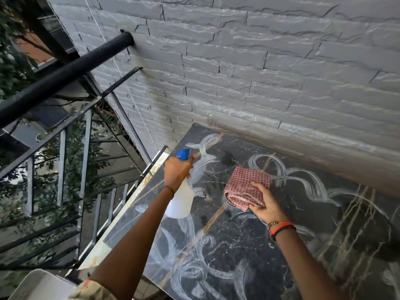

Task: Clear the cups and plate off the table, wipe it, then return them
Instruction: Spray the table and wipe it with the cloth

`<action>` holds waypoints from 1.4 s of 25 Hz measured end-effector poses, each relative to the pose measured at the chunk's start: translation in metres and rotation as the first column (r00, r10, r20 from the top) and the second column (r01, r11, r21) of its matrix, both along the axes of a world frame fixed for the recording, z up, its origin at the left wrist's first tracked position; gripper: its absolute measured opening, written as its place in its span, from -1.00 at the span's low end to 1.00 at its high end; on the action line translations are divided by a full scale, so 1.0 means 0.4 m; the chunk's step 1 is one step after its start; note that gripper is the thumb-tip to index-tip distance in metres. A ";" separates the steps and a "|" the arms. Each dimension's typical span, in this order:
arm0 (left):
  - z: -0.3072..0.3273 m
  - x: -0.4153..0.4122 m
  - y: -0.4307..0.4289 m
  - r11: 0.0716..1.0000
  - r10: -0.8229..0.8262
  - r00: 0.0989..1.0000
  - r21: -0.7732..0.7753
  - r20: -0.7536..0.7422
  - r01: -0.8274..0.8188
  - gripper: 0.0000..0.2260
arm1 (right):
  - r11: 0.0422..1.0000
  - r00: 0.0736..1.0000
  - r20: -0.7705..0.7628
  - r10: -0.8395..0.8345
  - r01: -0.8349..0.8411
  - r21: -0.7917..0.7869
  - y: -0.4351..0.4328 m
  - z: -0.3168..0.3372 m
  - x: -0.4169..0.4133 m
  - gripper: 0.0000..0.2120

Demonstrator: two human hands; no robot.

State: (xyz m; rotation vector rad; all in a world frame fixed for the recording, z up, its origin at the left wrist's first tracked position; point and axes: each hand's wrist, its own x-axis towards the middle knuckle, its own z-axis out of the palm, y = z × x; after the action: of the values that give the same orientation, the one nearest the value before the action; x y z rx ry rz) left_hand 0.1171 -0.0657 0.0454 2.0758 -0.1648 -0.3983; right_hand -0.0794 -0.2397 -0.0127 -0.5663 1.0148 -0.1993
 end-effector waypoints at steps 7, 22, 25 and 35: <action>-0.009 0.006 0.077 0.997 0.079 0.997 -0.013 -0.016 -0.080 -0.67 | 0.988 0.993 -0.005 0.114 -0.114 -0.101 0.029 -0.047 -0.014 -0.83; -0.100 0.185 0.084 0.994 -0.103 0.992 -0.044 -0.071 0.100 -0.72 | 0.913 0.964 -0.089 0.252 -0.267 -0.308 -0.052 -0.062 0.317 -0.66; -0.118 0.218 0.070 0.992 -0.111 0.988 -0.072 -0.105 0.104 -0.71 | 0.398 0.787 -0.616 0.039 -0.577 -0.713 -0.086 -0.095 0.387 -0.42; -0.167 0.285 0.066 0.991 -0.129 0.986 -0.035 -0.103 0.126 -0.68 | -0.137 0.365 -0.924 0.116 -0.915 -0.378 -0.033 -0.223 0.592 -0.15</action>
State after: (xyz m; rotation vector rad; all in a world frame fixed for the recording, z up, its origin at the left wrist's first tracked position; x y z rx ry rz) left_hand 0.2309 -0.0392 -0.0215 2.0166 -0.2396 -0.5787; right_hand 0.1575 -0.2531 -0.1020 -2.5237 1.0362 0.3538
